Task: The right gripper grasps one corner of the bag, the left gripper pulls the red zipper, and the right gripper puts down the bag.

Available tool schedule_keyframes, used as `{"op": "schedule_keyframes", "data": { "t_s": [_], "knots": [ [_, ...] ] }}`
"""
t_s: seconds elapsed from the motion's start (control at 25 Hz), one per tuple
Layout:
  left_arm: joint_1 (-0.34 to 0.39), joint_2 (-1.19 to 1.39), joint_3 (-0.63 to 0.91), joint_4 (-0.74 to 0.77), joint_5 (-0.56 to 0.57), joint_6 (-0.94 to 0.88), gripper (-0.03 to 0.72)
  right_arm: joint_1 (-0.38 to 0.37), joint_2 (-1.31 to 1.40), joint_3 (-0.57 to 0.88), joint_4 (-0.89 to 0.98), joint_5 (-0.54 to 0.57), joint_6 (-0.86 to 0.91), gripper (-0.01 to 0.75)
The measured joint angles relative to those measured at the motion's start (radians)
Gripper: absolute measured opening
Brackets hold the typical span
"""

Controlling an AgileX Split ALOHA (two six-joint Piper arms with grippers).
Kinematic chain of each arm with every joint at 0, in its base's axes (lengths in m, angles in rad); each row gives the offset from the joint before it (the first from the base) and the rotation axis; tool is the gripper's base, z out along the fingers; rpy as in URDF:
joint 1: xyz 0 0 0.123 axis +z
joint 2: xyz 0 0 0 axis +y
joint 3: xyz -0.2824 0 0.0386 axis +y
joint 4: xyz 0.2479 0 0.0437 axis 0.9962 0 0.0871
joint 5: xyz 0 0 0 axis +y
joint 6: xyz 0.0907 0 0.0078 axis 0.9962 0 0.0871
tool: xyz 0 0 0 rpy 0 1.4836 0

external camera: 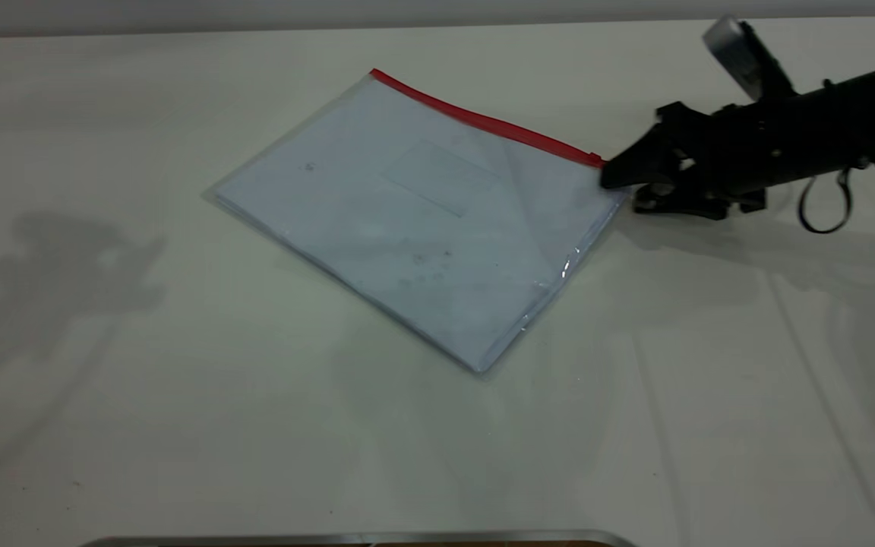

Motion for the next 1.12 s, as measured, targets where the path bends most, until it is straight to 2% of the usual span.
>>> {"op": "schedule_keyframes", "data": {
  "t_s": [0.2, 0.32, 0.44, 0.56, 0.64, 0.88, 0.96, 1.12],
  "knots": [
    [0.000, 0.000, 0.000, -0.001, -0.002, 0.000, 0.521, 0.060, 0.005, -0.008, 0.006, 0.000, -0.018, 0.549],
    [0.000, 0.000, 0.000, -0.001, -0.002, 0.003, 0.521, 0.068, 0.005, -0.009, 0.007, -0.013, -0.020, 0.479],
    [0.000, 0.000, 0.000, -0.001, -0.002, 0.003, 0.521, 0.068, 0.005, -0.009, 0.010, -0.042, -0.021, 0.323],
    [0.000, 0.000, 0.000, -0.001, -0.002, 0.003, 0.521, 0.068, 0.005, -0.009, 0.010, -0.028, -0.021, 0.121],
    [0.000, 0.000, 0.000, -0.001, -0.002, 0.003, 0.521, 0.068, 0.005, -0.009, 0.010, -0.003, -0.022, 0.041],
    [0.000, 0.000, 0.000, -0.001, -0.002, 0.003, 0.521, 0.095, -0.003, -0.013, -0.041, 0.126, -0.029, 0.034],
    [0.000, 0.000, 0.000, -0.001, -0.002, 0.003, 0.521, 0.123, -0.022, -0.014, -0.166, 0.160, -0.006, 0.034],
    [0.000, 0.002, 0.000, -0.001, -0.004, 0.003, 0.521, 0.148, -0.074, -0.016, -0.571, 0.203, 0.137, 0.034]
  ]
}}
